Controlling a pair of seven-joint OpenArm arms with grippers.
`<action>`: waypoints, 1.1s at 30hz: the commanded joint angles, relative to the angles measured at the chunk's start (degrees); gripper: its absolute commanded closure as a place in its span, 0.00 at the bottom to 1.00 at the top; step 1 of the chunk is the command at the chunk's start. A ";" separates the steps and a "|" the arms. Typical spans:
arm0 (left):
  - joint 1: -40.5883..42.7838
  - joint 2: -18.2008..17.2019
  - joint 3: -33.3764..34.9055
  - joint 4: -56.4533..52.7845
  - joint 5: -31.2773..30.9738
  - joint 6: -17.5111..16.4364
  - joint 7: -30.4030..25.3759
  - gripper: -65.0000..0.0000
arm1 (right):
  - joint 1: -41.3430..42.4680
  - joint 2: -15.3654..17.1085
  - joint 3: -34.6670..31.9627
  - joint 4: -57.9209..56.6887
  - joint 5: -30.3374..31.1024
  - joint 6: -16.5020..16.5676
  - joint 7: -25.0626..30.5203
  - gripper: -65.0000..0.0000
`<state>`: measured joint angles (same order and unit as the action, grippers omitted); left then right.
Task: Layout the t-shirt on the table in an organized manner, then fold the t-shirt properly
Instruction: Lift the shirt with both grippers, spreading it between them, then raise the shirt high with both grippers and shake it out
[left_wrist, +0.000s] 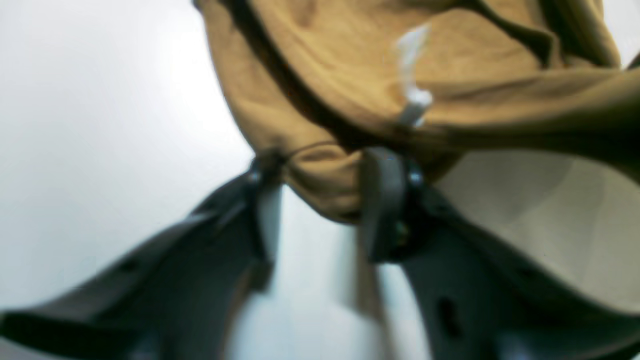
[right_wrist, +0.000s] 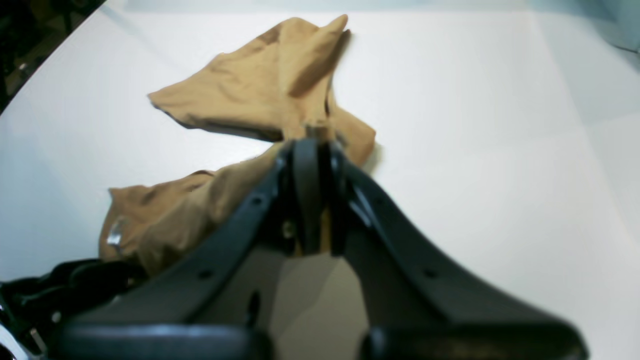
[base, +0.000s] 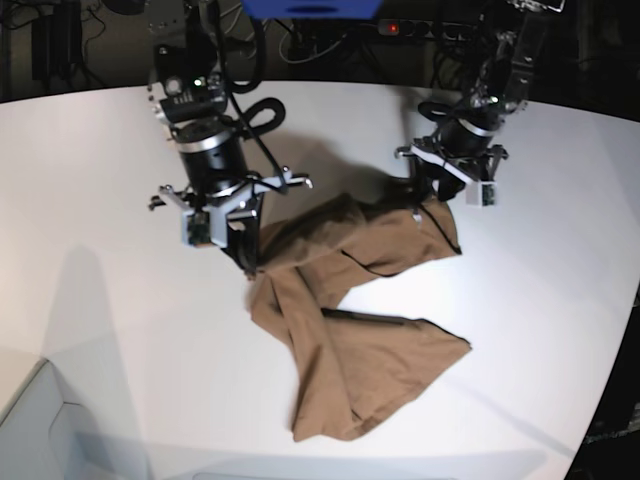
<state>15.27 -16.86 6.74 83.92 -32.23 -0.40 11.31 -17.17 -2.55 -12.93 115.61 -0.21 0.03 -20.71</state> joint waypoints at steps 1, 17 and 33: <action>-0.01 -0.50 -0.19 -1.77 -0.08 0.62 2.01 0.75 | 0.33 -0.22 0.58 1.09 0.08 0.10 1.94 1.00; -15.93 -0.94 -15.40 -11.61 -0.17 0.80 2.01 1.00 | -4.33 -0.22 1.63 1.44 0.16 0.19 9.24 1.00; -24.63 -4.90 -29.29 6.15 -0.17 1.06 2.01 1.00 | -8.02 -0.57 4.71 1.27 0.16 0.19 10.20 1.00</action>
<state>-8.12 -20.78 -22.09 89.41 -32.42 0.67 15.29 -25.32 -2.87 -8.03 115.77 -0.01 0.21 -12.34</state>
